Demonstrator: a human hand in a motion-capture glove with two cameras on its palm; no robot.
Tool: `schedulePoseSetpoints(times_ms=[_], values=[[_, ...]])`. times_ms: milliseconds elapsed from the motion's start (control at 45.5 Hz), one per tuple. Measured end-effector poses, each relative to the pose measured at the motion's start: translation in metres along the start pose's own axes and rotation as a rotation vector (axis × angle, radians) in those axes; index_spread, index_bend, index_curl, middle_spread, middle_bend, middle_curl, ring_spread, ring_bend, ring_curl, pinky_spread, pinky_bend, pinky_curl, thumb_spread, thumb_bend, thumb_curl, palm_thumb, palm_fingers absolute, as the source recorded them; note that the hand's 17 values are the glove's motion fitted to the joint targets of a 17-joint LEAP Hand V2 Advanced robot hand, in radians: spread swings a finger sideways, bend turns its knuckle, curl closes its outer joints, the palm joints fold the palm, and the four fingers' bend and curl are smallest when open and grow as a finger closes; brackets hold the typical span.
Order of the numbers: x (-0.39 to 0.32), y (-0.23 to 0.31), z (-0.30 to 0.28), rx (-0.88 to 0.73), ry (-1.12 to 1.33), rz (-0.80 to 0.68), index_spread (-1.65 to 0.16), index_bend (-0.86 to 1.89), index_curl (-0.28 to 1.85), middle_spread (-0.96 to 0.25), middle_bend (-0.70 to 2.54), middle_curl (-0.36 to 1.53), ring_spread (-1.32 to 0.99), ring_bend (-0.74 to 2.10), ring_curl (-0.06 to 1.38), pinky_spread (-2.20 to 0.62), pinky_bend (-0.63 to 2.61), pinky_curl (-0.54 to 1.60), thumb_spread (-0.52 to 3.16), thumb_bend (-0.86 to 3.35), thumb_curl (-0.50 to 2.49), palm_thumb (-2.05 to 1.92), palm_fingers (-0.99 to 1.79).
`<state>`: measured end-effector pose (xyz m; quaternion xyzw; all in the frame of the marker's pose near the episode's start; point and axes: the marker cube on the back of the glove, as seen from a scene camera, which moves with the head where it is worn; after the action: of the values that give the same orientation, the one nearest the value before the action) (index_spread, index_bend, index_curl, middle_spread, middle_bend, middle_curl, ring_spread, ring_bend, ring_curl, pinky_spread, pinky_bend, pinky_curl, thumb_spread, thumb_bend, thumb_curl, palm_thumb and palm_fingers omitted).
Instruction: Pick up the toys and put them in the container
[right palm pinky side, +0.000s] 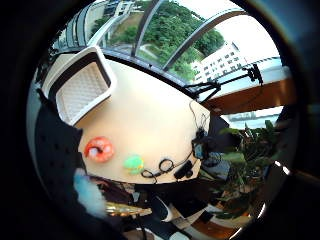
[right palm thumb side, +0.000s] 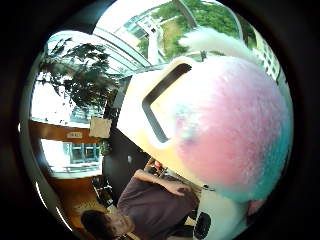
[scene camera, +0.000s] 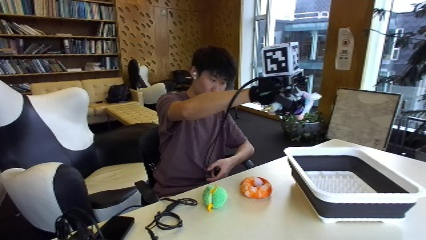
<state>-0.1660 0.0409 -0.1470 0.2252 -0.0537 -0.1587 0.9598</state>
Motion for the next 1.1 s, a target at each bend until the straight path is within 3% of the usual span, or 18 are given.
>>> schedulePoseSetpoints(times_ms=[88,198,308,396,461,483,549,571,615,637,681,835,989,1099], values=[[-0.039,-0.022,0.001,0.009,-0.007,-0.028,-0.31,1.14,0.50,-0.20,1.35,0.74,-0.35,1.41,0.58,-0.37,1.00,0.47,0.73,0.16,0.68,0.57,1.15],[-0.076,-0.056,0.033,0.007,0.089,-0.206,-0.30,1.16,0.55,-0.20,1.38,0.76,-0.34,1.45,0.60,-0.37,1.04,0.50,0.67,0.16,0.72,0.58,1.12],[-0.120,-0.087,0.086,-0.042,0.144,-0.164,-0.30,1.13,0.58,-0.20,1.36,0.76,-0.34,1.45,0.61,-0.38,1.08,0.51,0.64,0.14,0.76,0.56,1.03],[-0.154,-0.103,0.123,-0.085,0.138,-0.029,-0.30,1.07,0.60,-0.21,1.33,0.76,-0.34,1.45,0.62,-0.38,1.13,0.54,0.63,0.14,0.79,0.57,0.97],[-0.167,-0.105,0.144,-0.151,0.199,-0.051,-0.31,0.98,0.61,-0.22,1.31,0.77,-0.34,1.47,0.63,-0.38,1.19,0.55,0.65,0.13,0.80,0.56,0.90],[-0.171,-0.104,0.150,-0.188,0.219,-0.065,-0.31,0.89,0.60,-0.28,1.11,0.72,-0.34,1.51,0.64,-0.38,1.30,0.58,0.73,0.17,0.80,0.61,0.64],[-0.175,-0.101,0.163,-0.322,0.279,-0.121,-0.30,0.78,0.62,-0.29,1.15,0.75,-0.33,1.51,0.64,-0.37,1.31,0.58,0.75,0.12,0.80,0.55,0.55],[-0.178,-0.100,0.164,-0.357,0.271,-0.133,-0.29,0.63,0.57,-0.30,1.04,0.72,-0.32,1.50,0.63,-0.35,1.32,0.58,0.82,0.12,0.79,0.52,0.28],[-0.185,-0.099,0.163,-0.391,0.229,-0.137,-0.27,0.58,0.59,-0.29,0.97,0.71,-0.31,1.48,0.64,-0.33,1.36,0.60,0.90,0.09,0.77,0.45,0.12],[-0.187,-0.099,0.160,-0.394,0.206,-0.138,-0.25,0.45,0.54,-0.25,0.89,0.68,-0.30,1.38,0.62,-0.29,1.35,0.60,0.98,0.03,0.74,0.35,-0.20],[-0.187,-0.098,0.152,-0.387,0.179,-0.139,-0.23,0.32,0.50,-0.17,0.67,0.60,-0.24,1.18,0.57,-0.21,1.39,0.59,1.05,0.00,0.70,0.29,-0.54],[-0.146,-0.085,0.107,-0.329,0.345,-0.023,-0.22,0.08,0.34,-0.06,0.32,0.47,-0.12,0.78,0.41,-0.07,1.29,0.50,1.18,-0.04,0.59,0.17,-0.47],[-0.099,-0.039,0.050,-0.292,0.269,-0.160,-0.21,0.04,0.27,-0.01,0.17,0.42,-0.06,0.62,0.34,-0.01,1.17,0.44,1.25,-0.03,0.52,0.11,-0.37],[-0.061,0.001,0.021,-0.283,0.238,-0.095,-0.21,0.04,0.23,0.01,0.14,0.39,-0.03,0.56,0.32,0.02,1.12,0.42,1.28,-0.02,0.49,0.08,-0.33]])
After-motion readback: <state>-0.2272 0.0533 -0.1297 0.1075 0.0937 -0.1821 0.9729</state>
